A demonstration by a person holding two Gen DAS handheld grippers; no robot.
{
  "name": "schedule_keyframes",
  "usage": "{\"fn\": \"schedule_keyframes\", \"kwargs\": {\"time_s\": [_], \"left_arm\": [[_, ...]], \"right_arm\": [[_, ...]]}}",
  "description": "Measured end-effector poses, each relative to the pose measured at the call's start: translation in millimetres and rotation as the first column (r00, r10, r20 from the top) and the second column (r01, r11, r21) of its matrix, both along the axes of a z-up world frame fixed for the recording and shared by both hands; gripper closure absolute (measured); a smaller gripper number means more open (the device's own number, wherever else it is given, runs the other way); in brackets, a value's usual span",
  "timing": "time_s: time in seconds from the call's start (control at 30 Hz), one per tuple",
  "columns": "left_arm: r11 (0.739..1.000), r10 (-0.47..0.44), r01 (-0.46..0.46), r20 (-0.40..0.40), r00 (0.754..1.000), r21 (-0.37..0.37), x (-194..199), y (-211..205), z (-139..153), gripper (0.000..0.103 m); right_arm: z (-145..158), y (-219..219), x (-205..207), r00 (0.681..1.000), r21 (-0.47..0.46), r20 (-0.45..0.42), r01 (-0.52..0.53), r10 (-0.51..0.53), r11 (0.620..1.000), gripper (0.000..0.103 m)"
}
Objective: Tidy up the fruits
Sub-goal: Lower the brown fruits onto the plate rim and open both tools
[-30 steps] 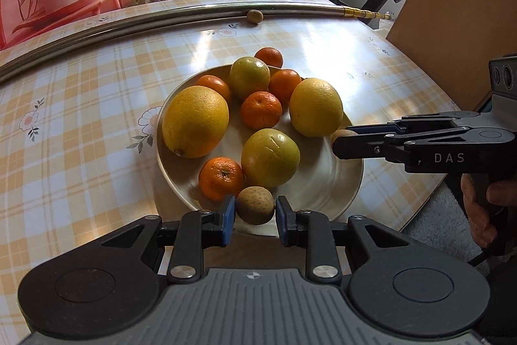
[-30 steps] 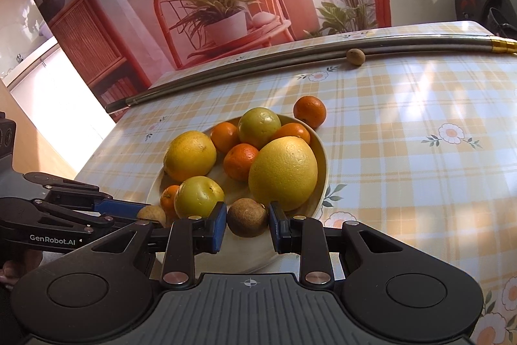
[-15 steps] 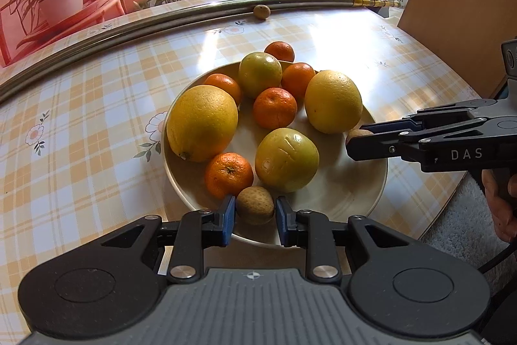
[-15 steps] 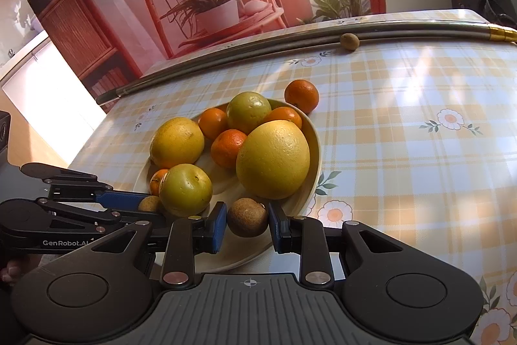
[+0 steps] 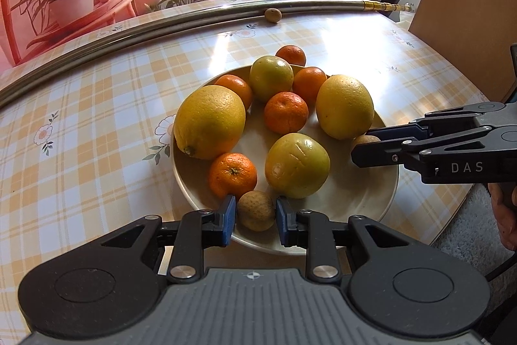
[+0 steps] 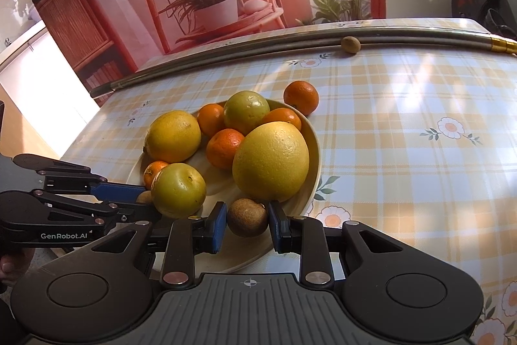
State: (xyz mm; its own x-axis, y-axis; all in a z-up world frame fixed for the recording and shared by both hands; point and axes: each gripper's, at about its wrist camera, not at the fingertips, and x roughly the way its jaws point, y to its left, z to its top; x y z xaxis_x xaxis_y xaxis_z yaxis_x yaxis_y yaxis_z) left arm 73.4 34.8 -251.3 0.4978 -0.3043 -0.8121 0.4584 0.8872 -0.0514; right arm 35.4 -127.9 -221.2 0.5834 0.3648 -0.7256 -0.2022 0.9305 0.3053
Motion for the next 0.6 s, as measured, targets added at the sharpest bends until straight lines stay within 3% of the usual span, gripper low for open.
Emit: {"fn": "schedule_keyframes", "kwargs": {"time_s": [0.23, 0.6], "left_arm": [[0.998, 0.002, -0.002, 0.002, 1.000, -0.069, -6, 12, 9, 0.067], [0.995, 0.003, 0.000, 0.026, 1.000, -0.100, -12, 23, 20, 0.067]], "right_arm": [[0, 1, 1, 1.000, -0.003, -0.006, -0.002, 0.002, 1.000, 0.077], [4, 0, -1, 1.000, -0.011, -0.003, -0.016, 0.016, 1.000, 0.074]]}}
